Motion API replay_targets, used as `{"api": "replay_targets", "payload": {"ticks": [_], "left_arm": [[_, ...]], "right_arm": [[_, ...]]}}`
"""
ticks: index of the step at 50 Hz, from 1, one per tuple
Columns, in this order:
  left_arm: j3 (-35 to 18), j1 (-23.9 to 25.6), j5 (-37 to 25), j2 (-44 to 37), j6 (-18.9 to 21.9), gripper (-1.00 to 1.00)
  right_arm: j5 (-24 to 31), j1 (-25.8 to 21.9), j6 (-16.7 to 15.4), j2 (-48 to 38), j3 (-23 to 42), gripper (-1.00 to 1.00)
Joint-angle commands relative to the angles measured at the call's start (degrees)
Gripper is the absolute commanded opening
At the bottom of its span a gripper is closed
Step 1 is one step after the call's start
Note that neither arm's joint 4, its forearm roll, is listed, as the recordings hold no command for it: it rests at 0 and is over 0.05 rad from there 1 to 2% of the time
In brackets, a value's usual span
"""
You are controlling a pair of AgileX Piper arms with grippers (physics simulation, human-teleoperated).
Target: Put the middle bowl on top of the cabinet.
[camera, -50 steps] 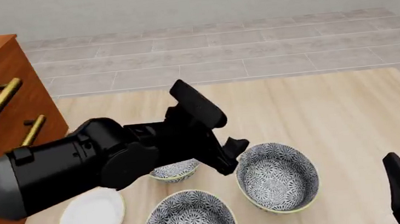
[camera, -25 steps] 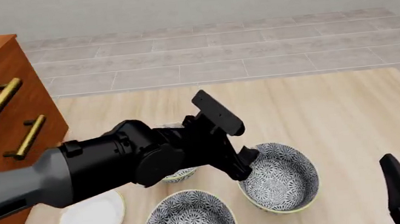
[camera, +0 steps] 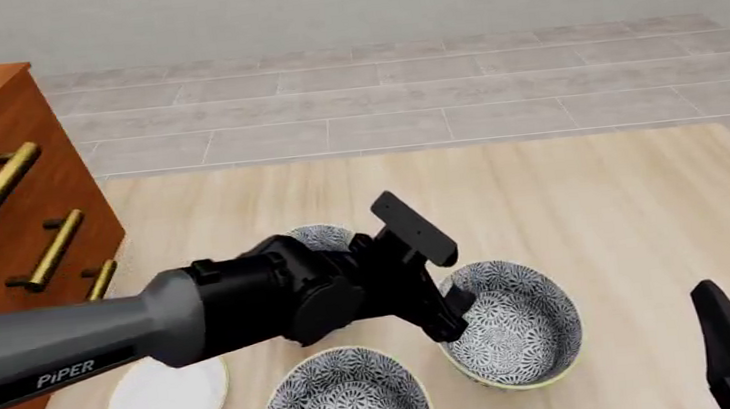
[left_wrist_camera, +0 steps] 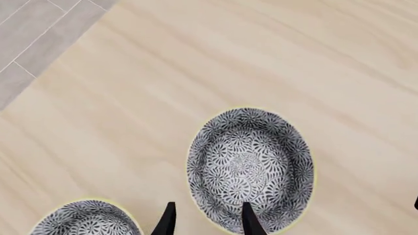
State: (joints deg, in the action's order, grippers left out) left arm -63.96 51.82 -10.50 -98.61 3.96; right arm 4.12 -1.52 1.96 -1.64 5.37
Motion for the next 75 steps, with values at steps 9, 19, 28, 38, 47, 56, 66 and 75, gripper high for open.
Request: {"api": "replay_targets", "payload": {"ticks": [9,19,28,38,47,56,66,75], "left_arm": [[-1.15,-1.18,0.77,-3.41,-1.11,1.00],[-2.00,-1.63,1.50,-6.14,-2.08,1.00],[-2.66,-1.72,2.58,-8.95,-2.96,1.00],[-3.09,-1.83,2.85,-10.17,-3.58,1.00],[-3.62,-2.15,3.35,-11.54,-4.56,1.00],[-4.29,-2.17,3.34,-12.53,-5.13,1.00],[-4.39,-2.15,4.38,-14.54,-5.74,1.00],[-5.08,-1.92,5.14,-16.83,-6.43,1.00]], "right_arm": [[3.12,-0.74,0.08,1.63,1.41,1.00],[3.20,-0.69,0.23,1.63,1.28,1.00],[3.18,-0.98,0.41,1.63,1.07,1.00],[3.01,-1.17,0.50,1.63,0.66,1.00],[2.70,-1.27,0.50,1.64,0.14,1.00],[2.10,-1.43,0.54,1.64,-0.58,1.00],[1.54,-1.75,0.65,1.63,-1.25,1.00],[1.16,-2.16,0.87,1.62,-1.91,1.00]]}}
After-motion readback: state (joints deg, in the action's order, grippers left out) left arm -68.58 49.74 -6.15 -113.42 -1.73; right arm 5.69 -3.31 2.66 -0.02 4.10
